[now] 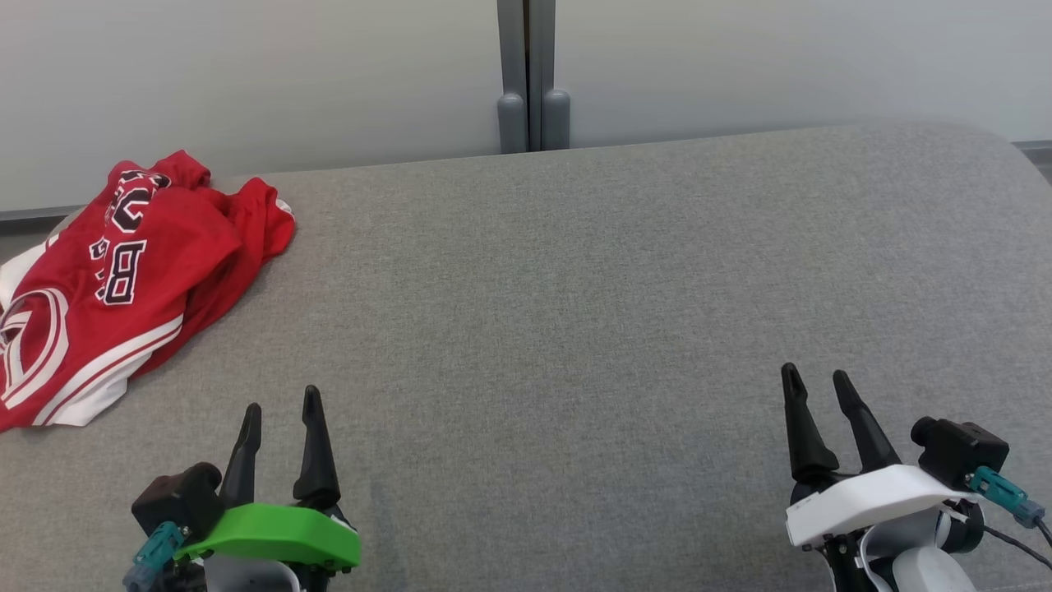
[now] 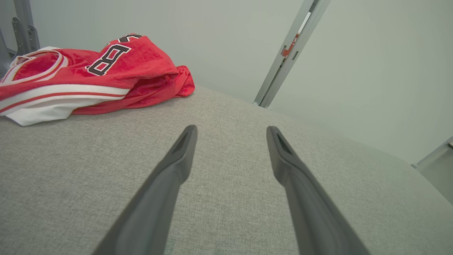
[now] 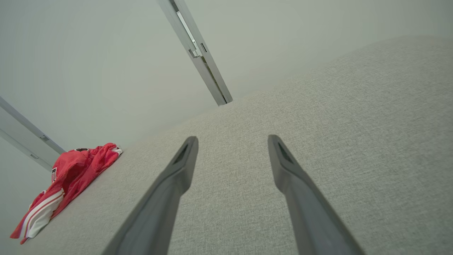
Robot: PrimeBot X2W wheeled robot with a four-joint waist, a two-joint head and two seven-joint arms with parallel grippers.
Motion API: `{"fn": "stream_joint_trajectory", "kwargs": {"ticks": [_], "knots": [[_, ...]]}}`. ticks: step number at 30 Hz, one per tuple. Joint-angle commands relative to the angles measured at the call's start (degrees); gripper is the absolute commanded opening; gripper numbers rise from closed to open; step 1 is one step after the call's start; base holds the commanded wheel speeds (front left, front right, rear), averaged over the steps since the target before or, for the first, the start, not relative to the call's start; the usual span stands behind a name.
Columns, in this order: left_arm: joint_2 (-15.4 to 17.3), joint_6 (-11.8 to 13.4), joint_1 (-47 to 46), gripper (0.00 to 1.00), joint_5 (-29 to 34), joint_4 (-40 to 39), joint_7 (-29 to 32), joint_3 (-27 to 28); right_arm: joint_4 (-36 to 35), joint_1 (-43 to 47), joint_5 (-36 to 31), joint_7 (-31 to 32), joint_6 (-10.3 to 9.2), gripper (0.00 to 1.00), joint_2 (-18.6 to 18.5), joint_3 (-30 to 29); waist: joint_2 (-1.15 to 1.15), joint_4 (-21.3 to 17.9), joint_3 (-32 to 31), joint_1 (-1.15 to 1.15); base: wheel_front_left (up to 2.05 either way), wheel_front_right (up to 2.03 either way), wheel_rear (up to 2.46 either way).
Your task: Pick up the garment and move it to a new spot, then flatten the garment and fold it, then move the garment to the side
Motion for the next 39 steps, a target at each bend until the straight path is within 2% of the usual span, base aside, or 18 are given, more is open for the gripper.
{"fn": "stream_joint_trajectory", "kwargs": {"ticks": [1,17,39], "knots": [[0.44,0.37,0.34,1.00,1.44,-0.22,-0.58,-0.23,-0.52,-0.69,-1.72,-0.67,0.01,1.00,-0.30,0.16,0.00,0.02,0.01,0.00,0.00,0.00,0.00],[0.52,1.16,1.10,1.00,9.27,1.77,-2.71,-1.34,-0.15,0.09,-10.42,-2.76,0.02,1.00,-0.37,1.03,0.00,0.05,-0.31,0.00,0.00,0.00,0.00],[0.60,1.76,2.15,1.00,15.74,4.40,-5.10,-2.39,0.46,1.29,-19.73,-5.20,0.01,1.00,-0.42,1.76,0.00,0.16,-1.02,0.00,0.00,0.00,0.00]]}}
